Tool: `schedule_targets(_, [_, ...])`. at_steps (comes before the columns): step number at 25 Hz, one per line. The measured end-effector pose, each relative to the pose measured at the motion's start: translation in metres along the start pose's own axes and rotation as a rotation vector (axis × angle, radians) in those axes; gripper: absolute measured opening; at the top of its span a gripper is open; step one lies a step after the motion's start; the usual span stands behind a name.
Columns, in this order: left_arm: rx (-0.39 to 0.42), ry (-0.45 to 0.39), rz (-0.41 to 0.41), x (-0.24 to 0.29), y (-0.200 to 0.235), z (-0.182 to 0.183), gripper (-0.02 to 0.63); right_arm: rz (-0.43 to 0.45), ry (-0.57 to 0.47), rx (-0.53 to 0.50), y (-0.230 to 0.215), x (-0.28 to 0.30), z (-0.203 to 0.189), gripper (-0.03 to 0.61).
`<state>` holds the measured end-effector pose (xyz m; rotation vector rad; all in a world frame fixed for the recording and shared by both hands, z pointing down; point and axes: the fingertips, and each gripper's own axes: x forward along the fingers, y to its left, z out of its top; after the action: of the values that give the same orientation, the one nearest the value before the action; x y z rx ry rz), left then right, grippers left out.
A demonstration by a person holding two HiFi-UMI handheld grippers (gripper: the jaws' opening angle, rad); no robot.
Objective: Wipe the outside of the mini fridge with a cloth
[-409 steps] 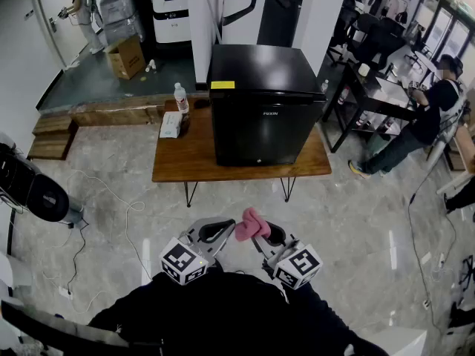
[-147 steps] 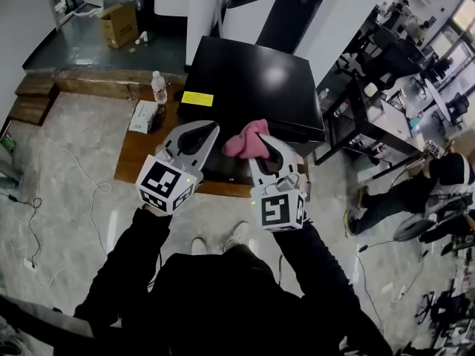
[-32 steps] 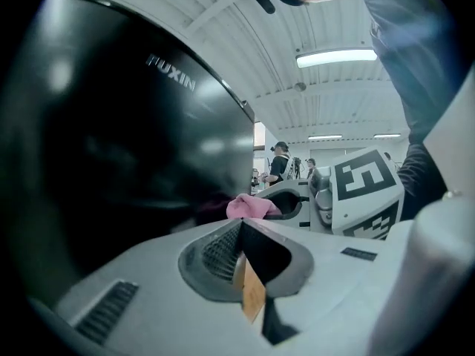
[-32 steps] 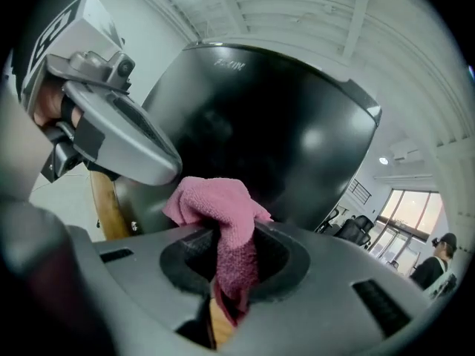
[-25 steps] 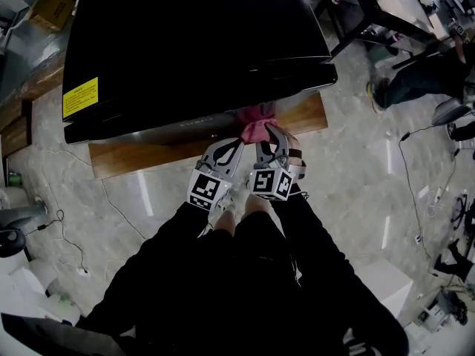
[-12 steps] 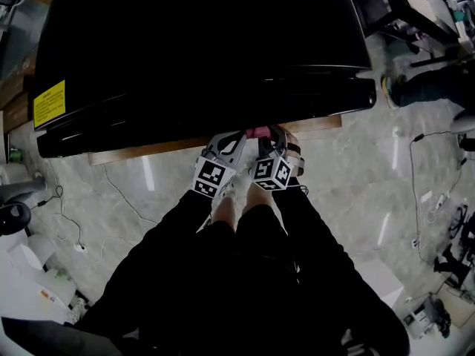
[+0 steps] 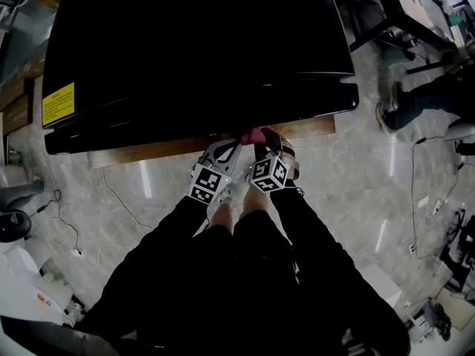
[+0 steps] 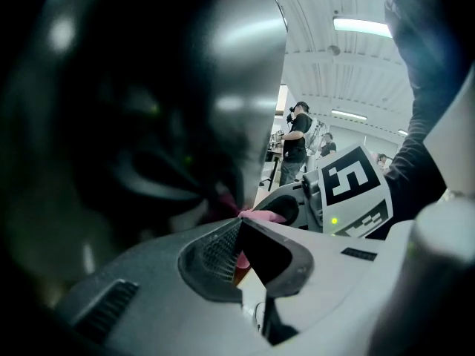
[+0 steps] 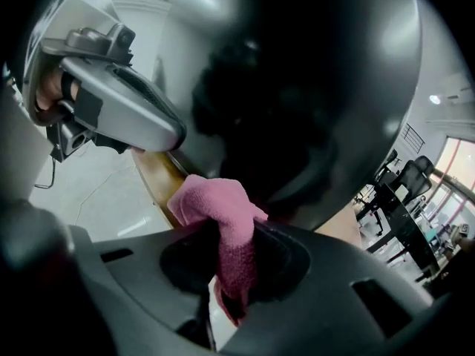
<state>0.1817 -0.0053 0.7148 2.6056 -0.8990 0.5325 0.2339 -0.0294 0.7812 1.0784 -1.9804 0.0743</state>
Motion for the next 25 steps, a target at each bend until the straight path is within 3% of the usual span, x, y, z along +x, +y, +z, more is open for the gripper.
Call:
schedule_targets(4, [0.024,-0.021,-0.035,-0.026,-0.017,0.025,0.006,-0.002,-0.071,0.051,-0.012,-0.049,0.016,0.075])
schedule_targets(8, [0.049,-0.039,-0.094,-0.071,-0.045,0.046,0.006,-0.017,-0.150,0.164,-0.017,-0.126,0.041,0.077])
schedule_targets(17, [0.069,-0.250,-0.164,-0.145,-0.102,0.154,0.006,-0.056,-0.383,0.372,-0.033,-0.271,0.120,0.078])
schedule_targets(25, [0.114,-0.388,-0.183,-0.172,-0.137,0.233,0.006,-0.026,-0.515,0.511,-0.074,-0.318,0.138,0.078])
